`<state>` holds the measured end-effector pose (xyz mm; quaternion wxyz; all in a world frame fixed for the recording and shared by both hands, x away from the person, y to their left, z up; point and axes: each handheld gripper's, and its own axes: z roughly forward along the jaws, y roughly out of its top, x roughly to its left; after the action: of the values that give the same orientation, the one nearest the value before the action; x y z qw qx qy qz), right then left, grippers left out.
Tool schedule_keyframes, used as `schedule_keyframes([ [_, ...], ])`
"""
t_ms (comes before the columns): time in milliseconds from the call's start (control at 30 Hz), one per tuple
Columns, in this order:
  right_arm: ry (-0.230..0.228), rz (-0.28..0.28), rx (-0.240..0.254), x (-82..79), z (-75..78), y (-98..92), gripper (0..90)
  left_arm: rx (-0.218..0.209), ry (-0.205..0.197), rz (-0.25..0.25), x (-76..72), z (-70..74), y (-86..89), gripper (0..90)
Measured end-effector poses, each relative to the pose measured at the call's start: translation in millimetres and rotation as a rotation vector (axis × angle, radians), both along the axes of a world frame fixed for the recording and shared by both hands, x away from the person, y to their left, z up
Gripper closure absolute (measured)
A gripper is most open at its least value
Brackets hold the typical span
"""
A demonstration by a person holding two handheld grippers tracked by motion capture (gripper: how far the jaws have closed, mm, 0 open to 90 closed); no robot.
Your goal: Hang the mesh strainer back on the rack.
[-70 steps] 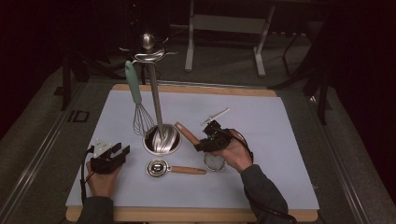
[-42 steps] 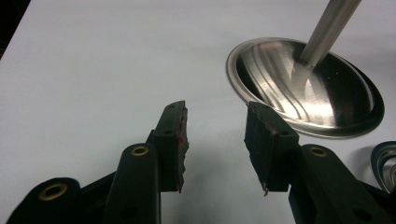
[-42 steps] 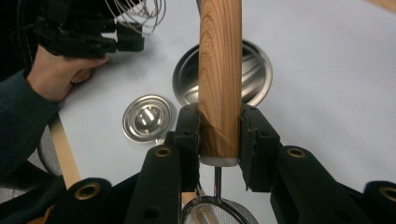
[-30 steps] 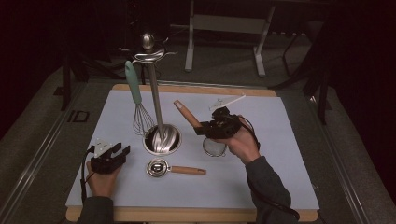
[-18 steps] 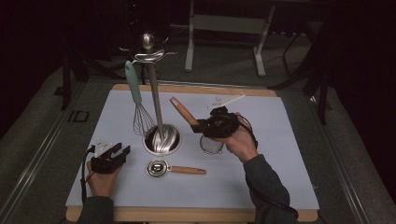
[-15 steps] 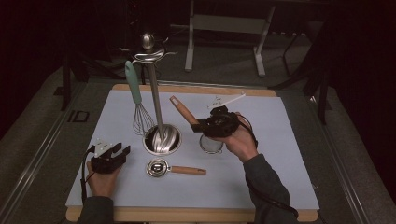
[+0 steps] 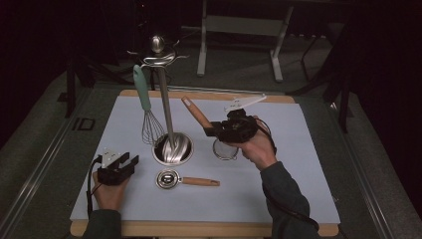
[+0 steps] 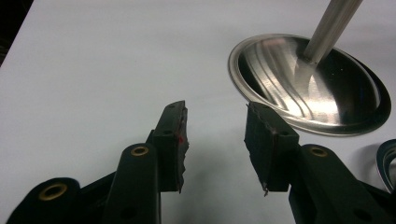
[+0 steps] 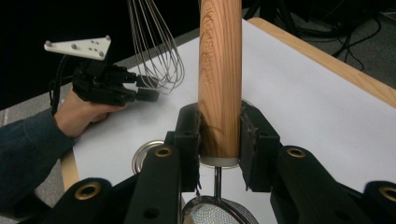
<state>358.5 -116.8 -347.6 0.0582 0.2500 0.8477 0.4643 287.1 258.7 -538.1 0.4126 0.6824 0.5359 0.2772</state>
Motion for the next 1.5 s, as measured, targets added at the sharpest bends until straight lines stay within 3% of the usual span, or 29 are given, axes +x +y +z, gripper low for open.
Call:
schedule_keyframes([
  [700,-0.013,0.005,0.087,2.9,16.4,-5.7,71.1,0.005,-0.005,0.007,-0.5,0.0,-0.5,58.9],
  [1100,-0.05,0.015,0.103,-1.9,24.4,-5.0,71.2,0.005,0.002,0.007,-0.1,-0.3,-0.9,58.5],
  [1500,-0.101,0.077,0.123,-6.9,38.1,-8.4,71.1,0.011,0.006,0.004,0.3,-0.4,-1.3,58.4],
])
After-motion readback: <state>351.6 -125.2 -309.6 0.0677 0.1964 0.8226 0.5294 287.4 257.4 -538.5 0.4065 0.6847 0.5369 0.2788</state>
